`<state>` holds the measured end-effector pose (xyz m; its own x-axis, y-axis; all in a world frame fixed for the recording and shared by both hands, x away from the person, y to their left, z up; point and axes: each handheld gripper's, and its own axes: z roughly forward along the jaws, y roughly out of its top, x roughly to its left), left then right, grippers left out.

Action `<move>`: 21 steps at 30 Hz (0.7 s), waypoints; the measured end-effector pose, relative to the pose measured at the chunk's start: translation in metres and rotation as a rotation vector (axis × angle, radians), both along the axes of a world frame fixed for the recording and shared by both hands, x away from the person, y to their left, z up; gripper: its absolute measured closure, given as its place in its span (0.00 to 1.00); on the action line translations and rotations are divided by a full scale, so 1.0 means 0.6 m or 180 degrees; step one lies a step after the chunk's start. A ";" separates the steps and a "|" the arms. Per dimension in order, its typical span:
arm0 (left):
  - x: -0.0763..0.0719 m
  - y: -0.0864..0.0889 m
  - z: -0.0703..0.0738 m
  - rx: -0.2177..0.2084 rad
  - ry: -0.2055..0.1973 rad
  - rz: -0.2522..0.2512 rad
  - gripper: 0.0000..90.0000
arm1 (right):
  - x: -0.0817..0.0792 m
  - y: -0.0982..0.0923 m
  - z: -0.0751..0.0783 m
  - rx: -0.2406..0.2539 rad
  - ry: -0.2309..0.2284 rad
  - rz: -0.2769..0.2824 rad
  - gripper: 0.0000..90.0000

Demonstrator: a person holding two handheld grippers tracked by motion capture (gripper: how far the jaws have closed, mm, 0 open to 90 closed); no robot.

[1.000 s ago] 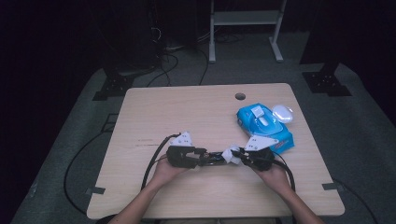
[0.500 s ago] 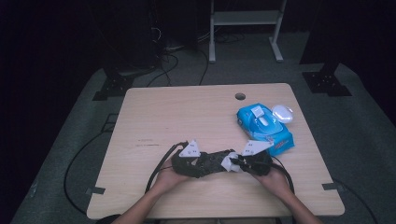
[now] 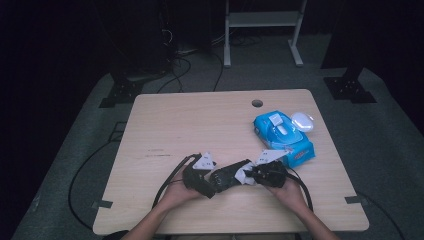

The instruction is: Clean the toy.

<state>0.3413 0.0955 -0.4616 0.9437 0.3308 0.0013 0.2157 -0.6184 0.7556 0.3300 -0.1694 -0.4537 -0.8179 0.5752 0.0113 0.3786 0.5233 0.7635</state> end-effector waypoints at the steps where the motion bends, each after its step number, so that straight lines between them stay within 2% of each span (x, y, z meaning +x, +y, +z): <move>1: -0.001 -0.001 0.000 0.0000 0.0035 -0.0047 0.09 | 0.000 -0.001 -0.001 0.0024 0.0018 -0.0007 0.89; 4: -0.008 -0.009 -0.003 0.0109 0.0017 -0.0179 0.09 | 0.000 -0.001 -0.002 0.0042 0.0056 -0.0042 0.89; 6: -0.012 -0.015 -0.007 0.0197 -0.0069 -0.0182 0.08 | 0.000 -0.002 -0.003 0.0048 0.0061 -0.0057 0.89; 8: -0.011 -0.015 -0.008 0.0301 -0.0136 -0.0182 0.11 | -0.001 -0.002 -0.003 0.0066 0.0084 -0.0061 0.90; 11: 0.000 -0.016 -0.013 0.0287 -0.0057 -0.0072 0.13 | 0.000 -0.001 -0.004 0.0057 0.0065 -0.0081 0.89; 13: 0.006 -0.016 -0.016 0.0228 0.0016 -0.0096 0.16 | 0.002 -0.002 -0.003 0.0074 0.0092 -0.0084 0.89; 14: 0.008 -0.016 -0.015 0.0219 0.0013 -0.0171 0.22 | 0.003 -0.002 -0.003 0.0074 0.0099 -0.0085 0.89; 15: 0.008 -0.016 -0.014 0.0194 -0.0018 -0.0171 0.26 | 0.002 -0.002 -0.003 0.0073 0.0102 -0.0083 0.89; 17: 0.014 -0.017 -0.012 0.0196 0.0004 -0.0194 0.27 | 0.002 -0.001 -0.002 0.0043 0.0079 -0.0102 0.90; 19: 0.019 -0.018 -0.011 0.0176 -0.0045 -0.0173 0.27 | 0.006 -0.002 -0.001 0.0016 0.0089 -0.0153 0.90; 21: 0.028 -0.020 -0.011 0.0173 -0.0039 -0.0193 0.27 | 0.011 0.005 0.004 -0.0064 0.0011 -0.0256 0.91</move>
